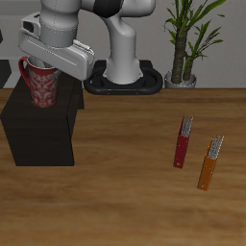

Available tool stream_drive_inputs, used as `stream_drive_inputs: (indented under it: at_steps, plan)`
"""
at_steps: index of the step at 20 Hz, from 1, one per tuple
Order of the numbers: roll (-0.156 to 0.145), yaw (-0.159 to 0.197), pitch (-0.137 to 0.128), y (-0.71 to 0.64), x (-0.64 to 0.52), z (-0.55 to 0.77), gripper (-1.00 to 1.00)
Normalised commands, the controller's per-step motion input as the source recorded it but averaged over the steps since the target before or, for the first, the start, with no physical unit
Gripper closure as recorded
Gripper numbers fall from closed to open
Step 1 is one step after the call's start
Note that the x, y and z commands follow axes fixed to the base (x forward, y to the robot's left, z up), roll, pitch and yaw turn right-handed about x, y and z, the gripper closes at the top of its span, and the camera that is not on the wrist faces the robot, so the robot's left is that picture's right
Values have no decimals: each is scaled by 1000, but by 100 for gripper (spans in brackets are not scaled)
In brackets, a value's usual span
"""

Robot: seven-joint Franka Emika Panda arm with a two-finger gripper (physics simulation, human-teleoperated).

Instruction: Place the striped book upright on top of the shelf and place the red mug on top of the shelf

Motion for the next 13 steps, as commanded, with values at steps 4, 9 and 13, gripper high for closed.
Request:
stream_drive_inputs:
  at_steps: [4,9,13]
  plan:
    - [-5,-14,61,21,90,-292,-100]
    - [-20,-57,22,-91,12,-109,-100]
    - [-13,22,-33,-1,-97,121,-100]
